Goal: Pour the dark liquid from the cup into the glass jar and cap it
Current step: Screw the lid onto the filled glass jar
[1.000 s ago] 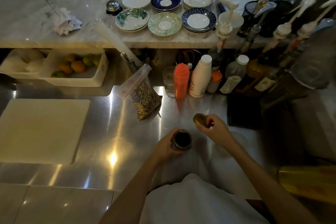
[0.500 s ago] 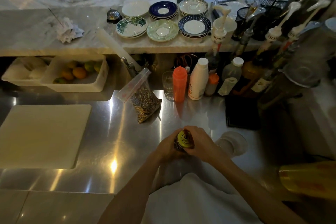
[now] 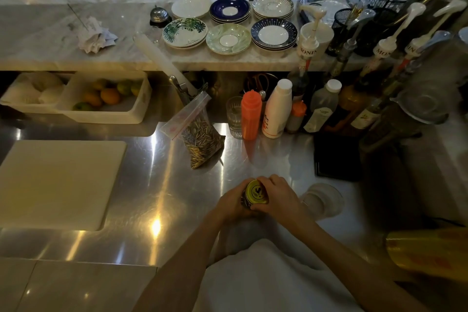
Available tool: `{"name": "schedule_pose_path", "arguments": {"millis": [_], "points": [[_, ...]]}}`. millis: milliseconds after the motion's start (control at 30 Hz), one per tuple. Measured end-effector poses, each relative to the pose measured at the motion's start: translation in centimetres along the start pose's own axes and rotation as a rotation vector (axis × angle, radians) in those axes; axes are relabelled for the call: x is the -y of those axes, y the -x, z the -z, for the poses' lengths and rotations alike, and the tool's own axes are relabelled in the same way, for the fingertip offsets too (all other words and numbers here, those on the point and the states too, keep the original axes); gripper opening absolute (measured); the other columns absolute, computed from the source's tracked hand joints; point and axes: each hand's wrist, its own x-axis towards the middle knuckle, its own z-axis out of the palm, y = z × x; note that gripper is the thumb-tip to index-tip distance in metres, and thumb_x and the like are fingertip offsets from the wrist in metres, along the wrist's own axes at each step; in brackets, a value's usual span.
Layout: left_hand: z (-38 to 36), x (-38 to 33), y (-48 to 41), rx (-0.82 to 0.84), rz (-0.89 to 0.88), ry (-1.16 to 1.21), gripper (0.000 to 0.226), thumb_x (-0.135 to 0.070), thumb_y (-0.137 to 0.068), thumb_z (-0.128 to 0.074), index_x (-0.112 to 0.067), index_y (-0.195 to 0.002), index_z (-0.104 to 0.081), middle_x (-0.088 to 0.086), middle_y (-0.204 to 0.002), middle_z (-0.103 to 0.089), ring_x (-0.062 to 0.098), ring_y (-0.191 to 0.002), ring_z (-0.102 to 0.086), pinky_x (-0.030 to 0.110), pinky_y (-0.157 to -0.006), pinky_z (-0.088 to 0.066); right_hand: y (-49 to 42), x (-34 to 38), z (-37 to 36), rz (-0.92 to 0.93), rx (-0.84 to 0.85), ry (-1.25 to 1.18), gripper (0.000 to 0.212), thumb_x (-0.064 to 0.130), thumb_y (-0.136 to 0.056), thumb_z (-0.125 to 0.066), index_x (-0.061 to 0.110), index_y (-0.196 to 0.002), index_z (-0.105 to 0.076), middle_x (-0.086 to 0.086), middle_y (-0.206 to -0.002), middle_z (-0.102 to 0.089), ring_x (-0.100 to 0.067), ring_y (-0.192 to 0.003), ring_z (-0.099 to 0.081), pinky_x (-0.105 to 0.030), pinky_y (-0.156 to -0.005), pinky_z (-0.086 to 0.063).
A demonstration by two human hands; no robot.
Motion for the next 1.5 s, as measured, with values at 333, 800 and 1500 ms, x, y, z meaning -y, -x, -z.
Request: {"name": "schedule_pose_path", "arguments": {"millis": [333, 800, 1500], "points": [[-0.1, 0.0, 0.3, -0.046, -0.029, 0.0, 0.082, -0.042, -0.063, -0.088, -0.063, -0.121, -0.035, -0.016, -0.126, -0.059, 0.006, -0.114, -0.058, 0.029, -0.099, -0.046, 1.4, 0.8, -0.4, -0.245, -0.073, 0.011, 0.058, 0.056, -0.079, -0.065, 0.014, -0.117, -0.053, -0.007, -0.113, -0.058, -0.022, -0.101, -0.055, -0.032, -0.083, -0.046], [-0.1, 0.3, 0.3, -0.027, 0.008, -0.056, 0.084, -0.05, -0.061, -0.084, -0.074, -0.117, -0.027, -0.029, -0.119, -0.054, -0.013, -0.104, -0.053, 0.008, -0.087, -0.037, 1.0, 0.6, 0.0, -0.133, -0.064, -0.207, 0.081, 0.034, -0.083, -0.071, 0.033, -0.149, -0.025, 0.0, -0.141, -0.053, -0.019, -0.125, -0.053, -0.025, -0.098, -0.038], [-0.1, 0.9, 0.2, -0.017, -0.004, -0.084, 0.09, -0.05, -0.062, -0.084, -0.051, -0.134, -0.03, -0.021, -0.128, -0.054, -0.001, -0.109, -0.051, 0.011, -0.085, -0.037, 1.0, 1.7, 0.9, -0.143, -0.011, -0.168, 0.081, 0.03, -0.089, -0.065, 0.03, -0.152, -0.014, -0.008, -0.132, -0.058, -0.024, -0.119, -0.057, -0.032, -0.098, -0.044]]}}
